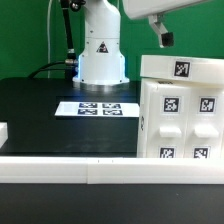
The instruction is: Assemble cabinet
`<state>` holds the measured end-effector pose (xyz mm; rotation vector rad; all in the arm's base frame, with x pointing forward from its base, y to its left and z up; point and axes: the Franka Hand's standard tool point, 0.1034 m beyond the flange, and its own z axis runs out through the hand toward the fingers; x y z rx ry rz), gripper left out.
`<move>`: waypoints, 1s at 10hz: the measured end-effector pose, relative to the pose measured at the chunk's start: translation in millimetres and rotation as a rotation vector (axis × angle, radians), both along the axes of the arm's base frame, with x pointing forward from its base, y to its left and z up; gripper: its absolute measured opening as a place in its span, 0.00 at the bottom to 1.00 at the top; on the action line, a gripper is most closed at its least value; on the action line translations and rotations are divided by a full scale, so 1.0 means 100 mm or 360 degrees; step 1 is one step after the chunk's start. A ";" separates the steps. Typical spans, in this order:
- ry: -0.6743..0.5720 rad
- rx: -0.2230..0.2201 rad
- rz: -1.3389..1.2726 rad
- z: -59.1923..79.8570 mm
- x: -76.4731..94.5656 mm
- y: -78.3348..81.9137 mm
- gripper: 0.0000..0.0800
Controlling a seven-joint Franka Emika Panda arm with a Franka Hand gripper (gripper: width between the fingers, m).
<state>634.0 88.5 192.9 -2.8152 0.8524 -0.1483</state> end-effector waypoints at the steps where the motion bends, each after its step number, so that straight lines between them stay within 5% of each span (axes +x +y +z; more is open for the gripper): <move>1: -0.0030 -0.0034 0.0190 0.00 0.00 -0.01 1.00; 3: -0.0059 -0.0133 0.0614 -0.01 -0.02 0.00 1.00; 8: -0.0040 -0.0206 0.1259 -0.13 -0.06 0.00 1.00; 10: -0.0086 -0.0289 0.1773 -0.17 -0.08 -0.03 1.00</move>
Offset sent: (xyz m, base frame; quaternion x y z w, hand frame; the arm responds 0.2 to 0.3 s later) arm 0.0003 0.0137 -0.0052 -0.0090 -0.0445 -0.2338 0.9712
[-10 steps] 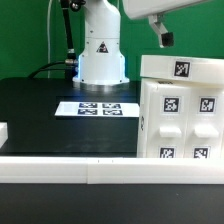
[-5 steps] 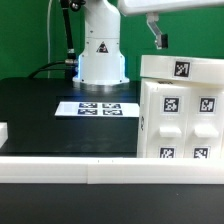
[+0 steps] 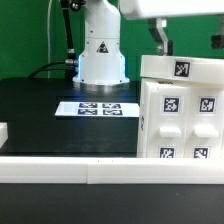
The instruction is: Assemble cabinet
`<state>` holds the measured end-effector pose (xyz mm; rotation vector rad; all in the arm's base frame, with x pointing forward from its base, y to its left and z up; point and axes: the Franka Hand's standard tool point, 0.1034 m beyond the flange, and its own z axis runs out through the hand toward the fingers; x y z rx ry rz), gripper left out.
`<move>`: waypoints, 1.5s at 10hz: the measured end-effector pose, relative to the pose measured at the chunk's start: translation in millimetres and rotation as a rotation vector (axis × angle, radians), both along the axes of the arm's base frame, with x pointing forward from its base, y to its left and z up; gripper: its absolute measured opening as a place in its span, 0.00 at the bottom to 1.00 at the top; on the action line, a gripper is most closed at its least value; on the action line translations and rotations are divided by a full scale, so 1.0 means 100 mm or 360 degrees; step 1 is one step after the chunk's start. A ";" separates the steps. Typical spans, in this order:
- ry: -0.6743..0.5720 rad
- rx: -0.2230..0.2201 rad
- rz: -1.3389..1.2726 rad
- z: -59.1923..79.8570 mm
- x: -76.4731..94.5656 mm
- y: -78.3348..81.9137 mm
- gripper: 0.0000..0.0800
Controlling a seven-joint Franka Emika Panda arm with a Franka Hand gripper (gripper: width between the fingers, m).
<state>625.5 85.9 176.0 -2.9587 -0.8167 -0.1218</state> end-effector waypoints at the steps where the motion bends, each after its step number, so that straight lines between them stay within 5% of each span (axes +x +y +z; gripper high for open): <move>1: -0.0001 -0.0012 0.0132 -0.03 -0.02 0.03 1.00; 8: -0.0035 -0.0102 0.0558 -0.20 -0.09 0.03 1.00; 10: -0.0034 -0.0102 0.0542 -0.20 -0.09 0.02 0.69; 15: -0.0022 -0.0092 0.0367 -0.20 -0.09 0.01 0.69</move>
Offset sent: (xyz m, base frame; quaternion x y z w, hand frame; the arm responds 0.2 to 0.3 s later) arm -0.0027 0.0076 -0.0048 -0.0054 -0.0002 -0.2324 0.9726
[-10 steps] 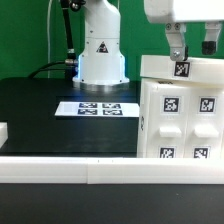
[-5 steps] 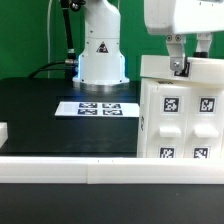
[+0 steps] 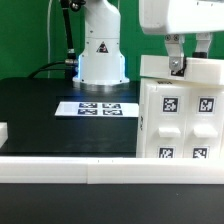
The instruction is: Assemble cabinet
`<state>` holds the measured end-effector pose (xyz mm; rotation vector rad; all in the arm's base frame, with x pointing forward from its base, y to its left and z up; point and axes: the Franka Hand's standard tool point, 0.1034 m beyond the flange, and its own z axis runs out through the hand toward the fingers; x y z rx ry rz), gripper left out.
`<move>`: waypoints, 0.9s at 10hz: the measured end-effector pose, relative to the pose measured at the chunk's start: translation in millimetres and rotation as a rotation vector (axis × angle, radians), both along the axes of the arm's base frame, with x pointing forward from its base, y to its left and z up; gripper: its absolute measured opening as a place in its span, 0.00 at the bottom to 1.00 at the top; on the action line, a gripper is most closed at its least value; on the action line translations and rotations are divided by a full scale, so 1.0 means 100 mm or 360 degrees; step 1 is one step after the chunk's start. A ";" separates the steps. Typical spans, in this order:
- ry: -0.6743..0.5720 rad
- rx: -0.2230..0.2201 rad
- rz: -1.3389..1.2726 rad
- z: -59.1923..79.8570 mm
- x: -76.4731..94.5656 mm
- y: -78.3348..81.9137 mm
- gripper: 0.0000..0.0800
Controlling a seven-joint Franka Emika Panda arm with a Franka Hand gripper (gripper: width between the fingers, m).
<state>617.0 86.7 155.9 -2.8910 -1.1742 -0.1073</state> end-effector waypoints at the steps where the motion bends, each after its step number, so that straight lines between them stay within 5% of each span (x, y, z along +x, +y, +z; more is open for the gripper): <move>1: 0.0006 0.0007 -0.0123 0.00 0.00 0.00 0.69; 9: 0.0013 0.0137 -0.1337 -0.01 0.01 -0.01 0.70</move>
Offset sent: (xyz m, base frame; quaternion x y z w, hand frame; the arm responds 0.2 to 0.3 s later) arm 0.0000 0.0000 0.0000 0.0000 0.0000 0.1938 0.9810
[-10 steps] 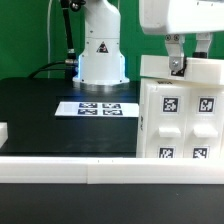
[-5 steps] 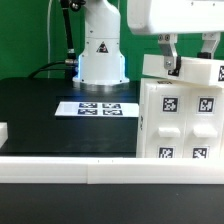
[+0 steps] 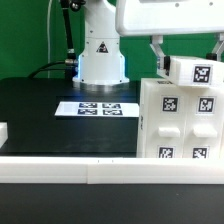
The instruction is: Assemble cabinet
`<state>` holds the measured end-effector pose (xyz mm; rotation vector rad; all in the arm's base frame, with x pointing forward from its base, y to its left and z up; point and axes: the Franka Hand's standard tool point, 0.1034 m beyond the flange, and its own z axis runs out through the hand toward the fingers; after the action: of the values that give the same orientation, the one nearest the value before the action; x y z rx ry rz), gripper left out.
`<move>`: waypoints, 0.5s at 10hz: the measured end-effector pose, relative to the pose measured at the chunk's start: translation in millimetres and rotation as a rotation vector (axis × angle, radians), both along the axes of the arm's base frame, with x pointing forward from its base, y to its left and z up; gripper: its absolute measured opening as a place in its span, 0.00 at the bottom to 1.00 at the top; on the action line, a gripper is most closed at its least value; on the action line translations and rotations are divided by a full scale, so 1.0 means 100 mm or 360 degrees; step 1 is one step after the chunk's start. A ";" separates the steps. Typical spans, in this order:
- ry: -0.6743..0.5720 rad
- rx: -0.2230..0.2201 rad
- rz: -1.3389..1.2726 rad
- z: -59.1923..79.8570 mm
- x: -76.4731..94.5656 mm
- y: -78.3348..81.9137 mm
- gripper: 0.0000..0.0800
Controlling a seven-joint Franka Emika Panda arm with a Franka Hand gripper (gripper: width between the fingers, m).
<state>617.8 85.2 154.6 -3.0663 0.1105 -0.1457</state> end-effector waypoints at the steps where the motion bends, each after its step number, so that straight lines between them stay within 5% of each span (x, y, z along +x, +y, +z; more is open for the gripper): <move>1: 0.0007 0.0013 -0.0134 0.00 0.00 0.00 0.70; 5: 0.0033 0.0050 -0.0515 0.00 0.00 0.00 0.70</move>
Offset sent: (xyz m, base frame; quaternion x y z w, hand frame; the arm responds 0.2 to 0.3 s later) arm 0.0000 0.0000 0.0000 0.0000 0.0000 0.1296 0.9916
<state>618.0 84.8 154.4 -2.9943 0.6036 -0.1270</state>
